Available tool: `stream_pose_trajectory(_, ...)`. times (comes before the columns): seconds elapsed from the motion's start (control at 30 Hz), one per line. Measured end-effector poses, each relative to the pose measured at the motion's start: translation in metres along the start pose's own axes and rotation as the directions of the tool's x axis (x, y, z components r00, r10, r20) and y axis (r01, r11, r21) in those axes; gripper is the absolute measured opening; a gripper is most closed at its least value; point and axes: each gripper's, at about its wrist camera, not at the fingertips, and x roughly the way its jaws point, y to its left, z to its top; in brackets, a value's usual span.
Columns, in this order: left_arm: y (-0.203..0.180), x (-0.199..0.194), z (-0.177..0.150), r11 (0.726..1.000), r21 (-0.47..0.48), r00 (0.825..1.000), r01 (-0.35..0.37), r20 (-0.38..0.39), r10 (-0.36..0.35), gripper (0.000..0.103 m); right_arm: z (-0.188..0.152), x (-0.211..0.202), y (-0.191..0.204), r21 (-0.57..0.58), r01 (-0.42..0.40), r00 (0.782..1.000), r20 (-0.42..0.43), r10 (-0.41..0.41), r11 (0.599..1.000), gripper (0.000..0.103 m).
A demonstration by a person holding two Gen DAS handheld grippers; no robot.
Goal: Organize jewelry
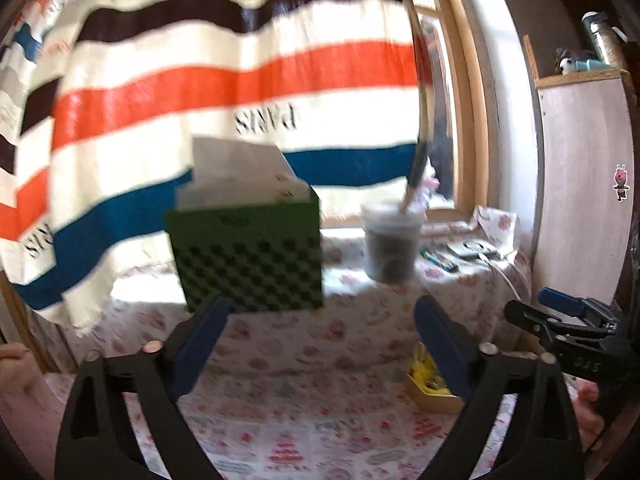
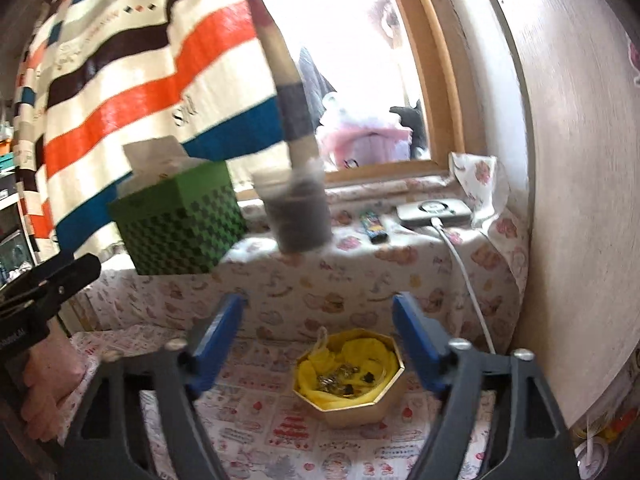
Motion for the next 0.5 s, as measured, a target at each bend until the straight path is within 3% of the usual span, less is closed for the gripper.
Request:
stream_pose_trajectory(0.17,0.018,-0.007,-0.011,0.999,-0.023,1.000,0.023,0.009,-0.022,0.102,-0.008,-0.004,0.016,-0.057,0.023,0.997,0.079,-0.018,0.998,0.103)
stream_pose_trajectory(0.3,0.034,-0.002,-0.025,0.998,-0.061,1.000,0.031,0.000,-0.031,0.102,-0.014,0.004,0.023,-0.031,0.015,0.996,0.083,-0.013,0.999,0.103)
stream_pose_trajectory(0.43,0.043,0.011,-0.039,0.997,-0.062,0.999,-0.051,-0.004,0.051,0.102,-0.029,0.012,0.028,-0.014,-0.009,0.997,0.072,0.010,1.000,0.103)
stream_pose_trajectory(0.5,0.047,0.016,-0.046,0.997,-0.056,0.998,-0.057,0.001,0.057,0.102,-0.039,0.016,0.034,-0.044,-0.004,0.998,0.061,0.006,0.999,0.103)
